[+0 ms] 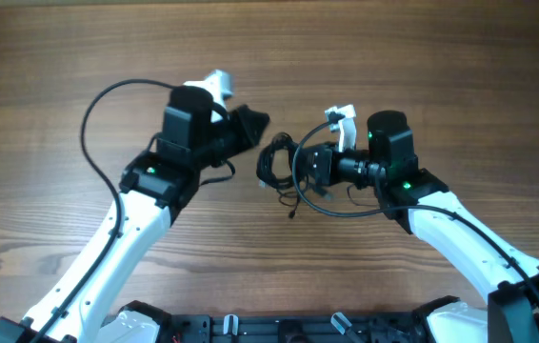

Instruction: Untangle cables

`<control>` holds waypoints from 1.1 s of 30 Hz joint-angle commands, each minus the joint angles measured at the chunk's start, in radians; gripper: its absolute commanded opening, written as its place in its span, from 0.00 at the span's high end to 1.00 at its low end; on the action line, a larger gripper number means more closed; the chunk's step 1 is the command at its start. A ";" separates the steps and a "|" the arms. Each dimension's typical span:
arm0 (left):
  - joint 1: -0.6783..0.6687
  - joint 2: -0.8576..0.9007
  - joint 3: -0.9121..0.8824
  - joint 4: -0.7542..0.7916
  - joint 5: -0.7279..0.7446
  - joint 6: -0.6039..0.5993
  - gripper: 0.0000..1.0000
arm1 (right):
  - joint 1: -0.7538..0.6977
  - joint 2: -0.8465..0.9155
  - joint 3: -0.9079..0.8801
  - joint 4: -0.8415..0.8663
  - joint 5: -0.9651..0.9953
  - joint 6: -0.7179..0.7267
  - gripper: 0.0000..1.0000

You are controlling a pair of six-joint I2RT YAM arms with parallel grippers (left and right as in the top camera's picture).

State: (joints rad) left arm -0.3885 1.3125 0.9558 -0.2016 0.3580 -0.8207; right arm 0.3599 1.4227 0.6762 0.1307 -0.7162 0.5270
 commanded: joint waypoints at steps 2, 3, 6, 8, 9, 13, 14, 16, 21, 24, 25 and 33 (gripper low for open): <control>0.023 -0.016 0.019 0.004 -0.106 -0.388 0.79 | 0.004 0.009 -0.014 0.000 0.039 0.000 0.96; 0.023 -0.016 0.019 -0.007 -0.105 -0.352 0.71 | 0.004 0.009 -0.014 0.000 0.040 0.000 0.96; 0.023 -0.016 0.019 -0.126 -0.105 -0.225 0.52 | 0.003 0.009 -0.014 0.019 0.042 0.019 0.96; 0.023 -0.016 0.019 -0.248 -0.105 -0.226 0.50 | 0.003 0.009 -0.014 0.064 0.056 0.102 0.96; 0.023 -0.016 0.019 -0.311 -0.105 -0.226 0.47 | 0.003 0.009 -0.014 0.085 0.069 0.138 0.96; 0.007 -0.016 0.019 -0.439 -0.087 -0.242 0.42 | 0.003 0.009 -0.014 0.146 0.194 0.327 0.96; -0.002 -0.016 0.019 -0.436 -0.074 -0.243 0.41 | 0.003 0.009 -0.014 0.146 0.218 0.352 0.96; -0.023 -0.016 0.019 -0.428 -0.071 -0.270 0.34 | 0.003 0.009 -0.014 0.146 0.223 0.373 0.96; -0.110 -0.003 0.019 -0.354 -0.081 -0.287 0.27 | 0.004 0.009 -0.014 0.143 0.192 0.499 0.96; -0.145 0.021 0.019 -0.352 -0.152 -0.287 0.29 | 0.004 0.009 -0.014 0.143 0.151 0.501 0.96; -0.149 0.032 0.019 -0.352 -0.162 -0.287 0.31 | 0.004 0.009 -0.014 0.143 0.132 0.502 0.96; -0.151 0.131 0.019 -0.197 -0.200 -0.291 0.48 | 0.004 0.009 -0.014 0.142 0.045 0.501 0.96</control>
State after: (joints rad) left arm -0.5362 1.4162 0.9680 -0.4606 0.1867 -1.1103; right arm 0.3603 1.4307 0.6605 0.2634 -0.6186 1.0176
